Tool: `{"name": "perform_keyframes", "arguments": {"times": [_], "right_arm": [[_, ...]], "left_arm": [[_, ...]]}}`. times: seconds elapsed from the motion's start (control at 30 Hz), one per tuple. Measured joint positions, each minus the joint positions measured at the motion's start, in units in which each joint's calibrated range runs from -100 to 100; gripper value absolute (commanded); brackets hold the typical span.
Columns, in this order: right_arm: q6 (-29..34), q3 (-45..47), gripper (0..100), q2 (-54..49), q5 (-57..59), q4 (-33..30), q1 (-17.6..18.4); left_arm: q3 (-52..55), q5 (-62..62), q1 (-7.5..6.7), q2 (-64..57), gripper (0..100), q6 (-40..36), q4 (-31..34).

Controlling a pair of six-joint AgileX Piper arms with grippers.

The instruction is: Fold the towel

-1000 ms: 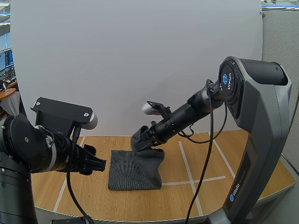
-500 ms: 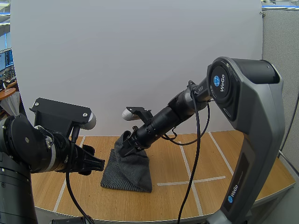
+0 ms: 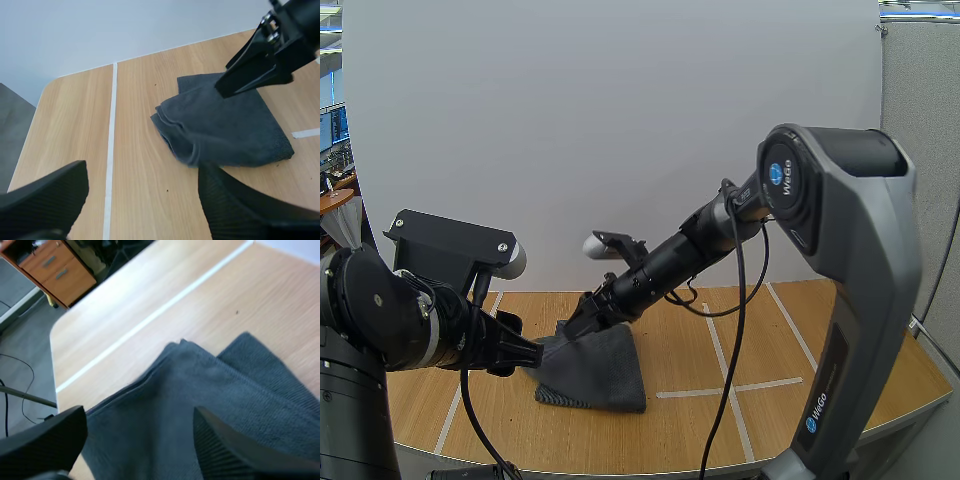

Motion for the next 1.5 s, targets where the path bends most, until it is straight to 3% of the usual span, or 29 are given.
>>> {"name": "perform_keyframes", "arguments": {"times": [0.23, 0.37, 0.43, 0.6, 0.63, 0.77, 1.0, 1.07, 1.1, 1.17, 1.27, 1.37, 1.4, 1.5], "right_arm": [[0.53, 0.00, 100, -6.00, 5.50, -0.15, -2.42], [1.18, 0.46, 81, -14.69, 7.02, -6.44, -9.54], [1.18, 1.86, 72, -18.34, 7.04, -11.03, -11.44], [1.21, 5.44, 50, -23.62, 7.40, -15.36, -13.90], [1.21, 5.79, 44, -24.44, 7.40, -15.78, -14.11], [1.43, 9.46, 0, -30.13, 7.40, -16.95, -15.45], [4.94, 11.18, 0, -37.65, 7.75, -17.24, -15.51], [6.22, 11.18, 0, -40.07, 7.78, -17.24, -15.51], [7.57, 11.18, 0, -41.31, 7.93, -17.24, -15.51], [9.53, 11.18, 0, -43.68, 7.93, -17.24, -15.51], [10.79, 11.18, 0, -44.73, 7.93, -17.24, -15.51], [12.83, 11.18, 0, -46.79, 8.12, -17.24, -15.51], [13.73, 11.18, 0, -47.89, 8.12, -17.66, -15.51], [14.50, 11.18, 0, -49.60, 8.12, -18.48, -15.51]], "left_arm": [[0.00, 0.00, 0.00, 0.00, 100, 0.73, 1.15], [0.00, -3.86, 0.00, 5.26, 100, 3.24, -0.10], [0.00, -4.72, 0.00, 8.65, 100, 3.71, -0.53], [0.00, -8.04, 0.00, 19.72, 100, 5.02, -2.59], [0.00, -8.80, 0.00, 20.60, 100, 5.39, -2.98], [0.00, -15.47, 0.00, 29.44, 100, 7.79, -4.42], [0.00, -22.81, 2.24, 40.66, 100, 13.49, -6.27], [0.00, -24.36, 3.86, 42.93, 100, 16.66, -7.83], [0.00, -24.79, 6.60, 45.37, 100, 20.11, -10.77], [0.00, -19.60, 13.80, 51.12, 100, 33.45, -20.19], [0.00, -17.60, 15.40, 52.96, 100, 36.41, -22.35], [0.00, -14.19, 17.87, 56.67, 100, 41.43, -25.30], [-0.92, -9.02, 19.43, 61.82, 100, 45.20, -27.90], [-2.21, -3.18, 19.68, 67.44, 100, 47.55, -30.46]]}}
